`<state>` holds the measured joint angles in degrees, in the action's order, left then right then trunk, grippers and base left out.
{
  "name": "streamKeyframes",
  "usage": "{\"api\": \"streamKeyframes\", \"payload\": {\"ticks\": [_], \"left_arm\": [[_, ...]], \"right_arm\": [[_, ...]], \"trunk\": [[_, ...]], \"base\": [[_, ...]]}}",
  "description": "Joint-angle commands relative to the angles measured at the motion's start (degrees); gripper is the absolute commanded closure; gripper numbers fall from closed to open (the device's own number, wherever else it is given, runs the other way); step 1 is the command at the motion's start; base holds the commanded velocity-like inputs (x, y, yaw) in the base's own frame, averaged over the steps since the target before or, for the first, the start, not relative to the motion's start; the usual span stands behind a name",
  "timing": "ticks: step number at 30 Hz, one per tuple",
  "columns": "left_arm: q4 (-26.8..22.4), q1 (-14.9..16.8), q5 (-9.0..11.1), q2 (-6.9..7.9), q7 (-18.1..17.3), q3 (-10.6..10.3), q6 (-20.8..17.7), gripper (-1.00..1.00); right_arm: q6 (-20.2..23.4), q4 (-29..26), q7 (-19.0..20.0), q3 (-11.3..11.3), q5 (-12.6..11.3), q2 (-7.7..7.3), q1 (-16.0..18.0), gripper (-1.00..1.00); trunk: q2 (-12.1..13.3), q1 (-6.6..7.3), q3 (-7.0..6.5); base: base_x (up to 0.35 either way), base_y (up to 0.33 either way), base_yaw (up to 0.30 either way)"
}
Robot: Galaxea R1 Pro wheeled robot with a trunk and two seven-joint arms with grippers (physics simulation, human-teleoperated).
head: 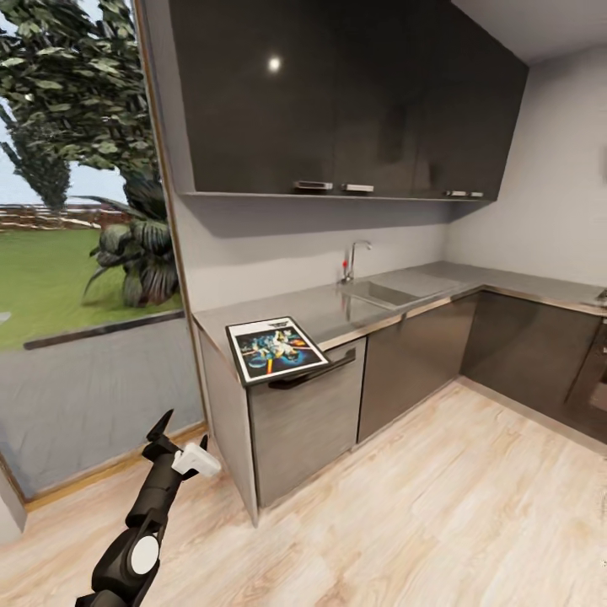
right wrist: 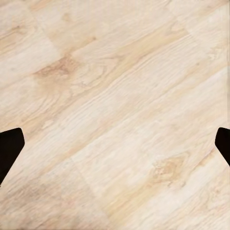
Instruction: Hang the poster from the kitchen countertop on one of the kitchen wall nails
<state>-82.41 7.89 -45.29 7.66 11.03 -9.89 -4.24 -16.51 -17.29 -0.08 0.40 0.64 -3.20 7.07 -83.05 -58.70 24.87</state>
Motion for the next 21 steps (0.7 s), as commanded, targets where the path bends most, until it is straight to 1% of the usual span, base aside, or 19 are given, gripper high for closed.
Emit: {"api": "streamKeyframes", "payload": {"ticks": [1,7,11,12,15,17,21], "left_arm": [[0.0,0.0,-0.6,0.07,0.4,-0.1,-0.4,-1.00],[0.0,0.0,-0.6,0.07,0.4,-0.1,-0.4,-1.00],[0.1,0.0,-0.6,0.07,0.5,0.1,-0.4,-1.00],[0.1,0.0,-0.6,0.07,0.5,0.6,-0.4,-1.00],[0.1,0.0,-0.6,0.13,0.5,1.0,-0.3,-1.00],[0.2,0.0,-0.6,0.15,0.5,1.1,-0.2,-1.00],[0.3,0.0,-0.8,0.16,0.5,1.2,-0.1,-1.00]], "right_arm": [[-0.2,0.1,0.0,0.0,0.1,0.01,0.1,-1.00],[-0.2,0.1,0.0,0.0,0.1,-0.01,0.1,-1.00],[-0.2,0.1,0.0,0.0,0.1,0.01,0.1,-1.00],[-0.2,0.1,0.0,0.0,0.1,-0.02,0.1,-1.00],[-0.2,0.1,0.0,0.0,0.1,-0.03,0.1,-1.00],[-0.2,0.1,0.0,0.0,0.1,-0.02,0.1,-1.00],[-0.2,0.1,0.0,0.0,0.1,-0.04,0.1,-1.00]], "trunk": [[0.0,-0.03,0.06],[0.0,-0.03,0.06],[0.0,-0.03,0.02],[0.0,-0.03,0.00],[0.0,-0.03,-0.07],[0.0,-0.03,-0.11],[0.0,-0.03,-0.13]], "base": [[0.326,0.102,-0.286],[0.302,0.096,-0.295],[0.072,0.024,-0.299],[0.026,0.009,-0.300],[0.013,0.004,-0.267],[0.006,0.002,-0.166],[0.002,0.001,-0.053]]}}
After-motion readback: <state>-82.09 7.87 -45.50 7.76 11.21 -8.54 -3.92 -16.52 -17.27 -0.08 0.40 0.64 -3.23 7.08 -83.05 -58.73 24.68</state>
